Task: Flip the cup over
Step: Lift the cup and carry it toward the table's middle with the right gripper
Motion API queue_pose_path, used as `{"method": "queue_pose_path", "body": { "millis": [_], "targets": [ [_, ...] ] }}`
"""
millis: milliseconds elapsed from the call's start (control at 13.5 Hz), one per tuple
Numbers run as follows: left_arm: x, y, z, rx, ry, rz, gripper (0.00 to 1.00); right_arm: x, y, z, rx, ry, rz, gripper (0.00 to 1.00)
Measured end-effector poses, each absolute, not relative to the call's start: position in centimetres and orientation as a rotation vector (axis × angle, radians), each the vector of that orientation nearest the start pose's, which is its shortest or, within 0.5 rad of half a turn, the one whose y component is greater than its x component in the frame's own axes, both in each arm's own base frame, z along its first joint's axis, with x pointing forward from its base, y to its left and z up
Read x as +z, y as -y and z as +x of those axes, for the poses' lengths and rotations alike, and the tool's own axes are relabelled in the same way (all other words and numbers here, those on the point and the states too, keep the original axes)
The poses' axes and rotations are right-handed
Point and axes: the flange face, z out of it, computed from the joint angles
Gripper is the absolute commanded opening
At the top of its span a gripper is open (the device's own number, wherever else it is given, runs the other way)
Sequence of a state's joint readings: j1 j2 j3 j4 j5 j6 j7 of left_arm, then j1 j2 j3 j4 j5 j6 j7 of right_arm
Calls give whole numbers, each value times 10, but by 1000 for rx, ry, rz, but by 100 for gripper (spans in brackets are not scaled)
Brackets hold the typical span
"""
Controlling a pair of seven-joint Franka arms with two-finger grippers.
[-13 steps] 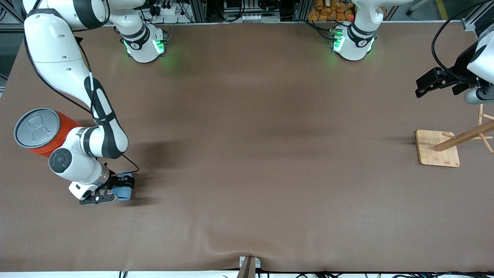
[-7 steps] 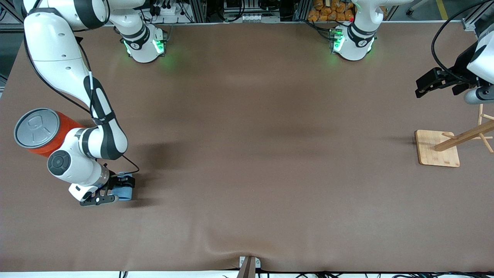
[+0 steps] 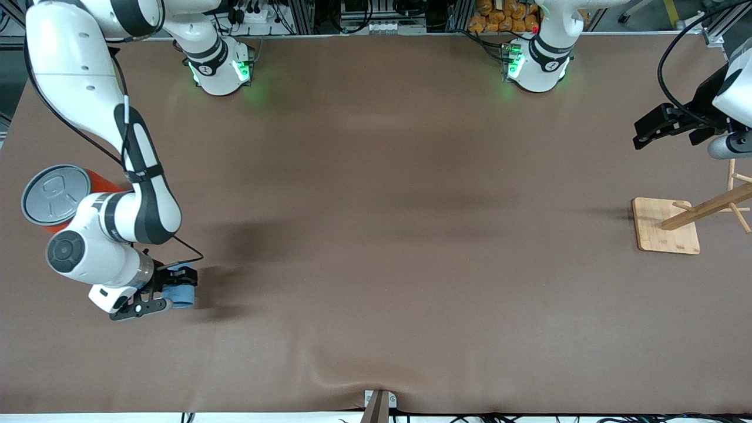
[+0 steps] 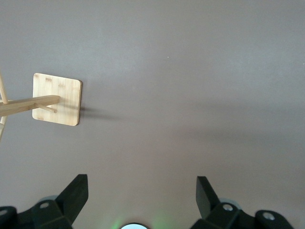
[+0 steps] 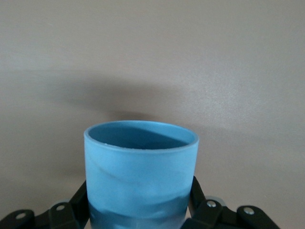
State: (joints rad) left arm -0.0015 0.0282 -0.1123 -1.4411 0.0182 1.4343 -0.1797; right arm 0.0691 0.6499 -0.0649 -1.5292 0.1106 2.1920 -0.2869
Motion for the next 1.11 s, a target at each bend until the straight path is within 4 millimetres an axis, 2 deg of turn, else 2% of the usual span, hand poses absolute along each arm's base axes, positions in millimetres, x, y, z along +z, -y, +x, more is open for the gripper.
{"method": "queue_pose_path", "body": {
  "millis": [223, 445, 816, 891, 1113],
  "targets": [
    [658, 58, 546, 50, 109, -3120, 100, 334, -49, 699, -20, 608, -3015, 68],
    [658, 58, 547, 48, 111, -3120, 100, 368, -97, 687, -25, 769, -2943, 68],
    [658, 57, 548, 30, 112, -3122, 100, 400, -188, 662, -61, 1082, -2765, 68],
    [658, 57, 548, 30, 112, -3122, 100, 404, -207, 656, -68, 1126, -2733, 63],
    [658, 56, 548, 29, 115, -3122, 100, 407, -257, 640, -116, 1234, -2651, 62]
  ]
}}
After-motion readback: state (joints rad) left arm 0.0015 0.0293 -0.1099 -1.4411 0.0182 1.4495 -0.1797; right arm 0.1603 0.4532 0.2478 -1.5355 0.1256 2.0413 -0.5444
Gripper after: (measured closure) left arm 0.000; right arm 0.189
